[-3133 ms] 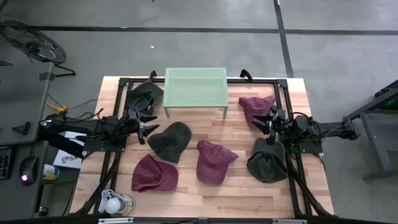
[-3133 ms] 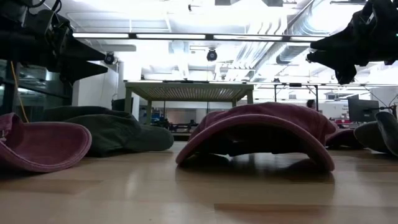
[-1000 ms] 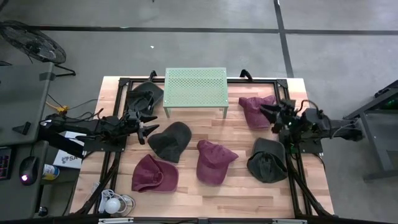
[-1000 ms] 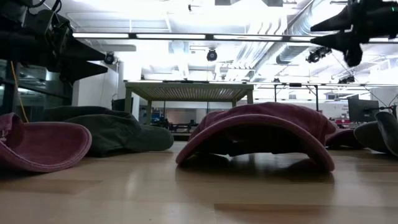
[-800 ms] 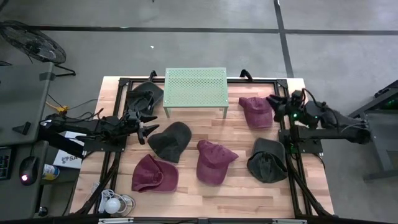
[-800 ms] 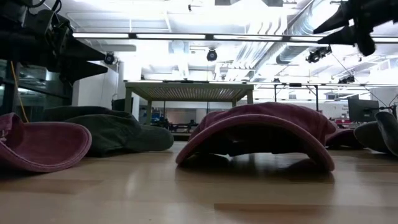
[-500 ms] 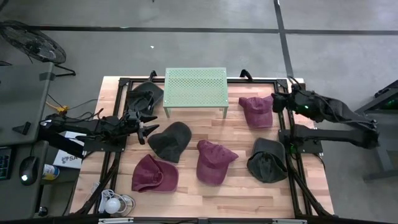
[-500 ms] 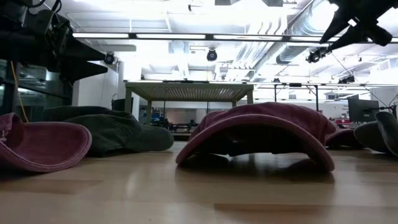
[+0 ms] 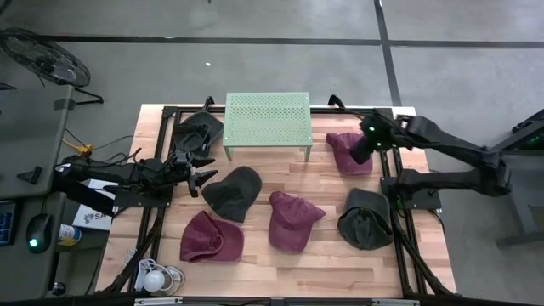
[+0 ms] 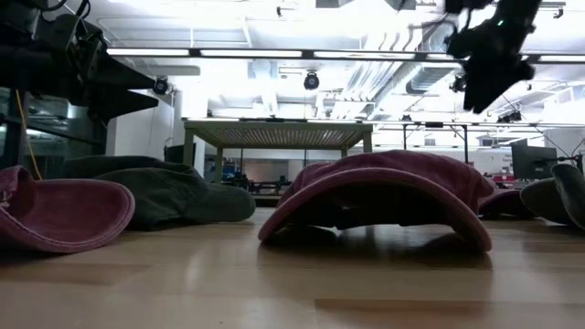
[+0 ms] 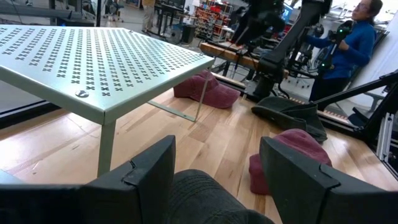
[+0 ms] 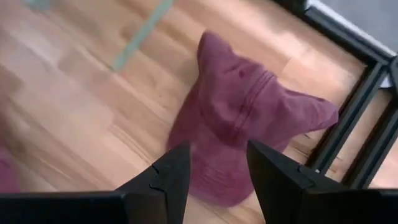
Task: Pick & Place hat
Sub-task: Put the top red cap on the shelf
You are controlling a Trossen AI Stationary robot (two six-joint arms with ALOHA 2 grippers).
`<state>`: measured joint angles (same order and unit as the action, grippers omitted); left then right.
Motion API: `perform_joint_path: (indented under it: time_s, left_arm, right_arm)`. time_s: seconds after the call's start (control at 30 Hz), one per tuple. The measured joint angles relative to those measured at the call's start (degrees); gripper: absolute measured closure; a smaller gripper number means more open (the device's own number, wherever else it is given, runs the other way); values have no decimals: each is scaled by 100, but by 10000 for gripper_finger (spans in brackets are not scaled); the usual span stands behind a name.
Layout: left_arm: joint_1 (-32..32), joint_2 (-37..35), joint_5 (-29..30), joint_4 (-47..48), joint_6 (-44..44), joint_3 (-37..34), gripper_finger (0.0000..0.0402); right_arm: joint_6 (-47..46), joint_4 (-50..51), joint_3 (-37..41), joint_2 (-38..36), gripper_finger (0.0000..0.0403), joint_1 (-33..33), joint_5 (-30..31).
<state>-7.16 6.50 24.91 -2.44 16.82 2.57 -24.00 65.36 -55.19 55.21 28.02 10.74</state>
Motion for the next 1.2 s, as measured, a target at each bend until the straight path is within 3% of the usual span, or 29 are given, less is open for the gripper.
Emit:
perform_joint_path:
  time_s: [0.27, 0.43, 0.57, 0.77, 0.97, 1.2]
  left_arm:
    - [1, 1, 0, 0, 0, 0, 172]
    - [2, 0, 2, 0, 0, 0, 172]
    - [2, 0, 1, 0, 0, 0, 172]
    - [2, 0, 0, 0, 0, 0, 172]
    - [1, 0, 0, 1, 0, 0, 172]
    - [1, 0, 0, 0, 0, 0, 172]
  right_arm:
    - [1186, -165, 2, 883, 221, 794, -267]
    - [42, -71, 2, 1601, 172, 1542, -310]
    - [-691, 15, 8, 2237, 151, 1984, -760]
    - [-1029, -686, 8, 2529, 147, 2089, -1133]
    - [-1097, -1044, 6, 2560, 147, 2159, -728]
    - [-1230, -1321, 6, 2941, 147, 2292, -858]
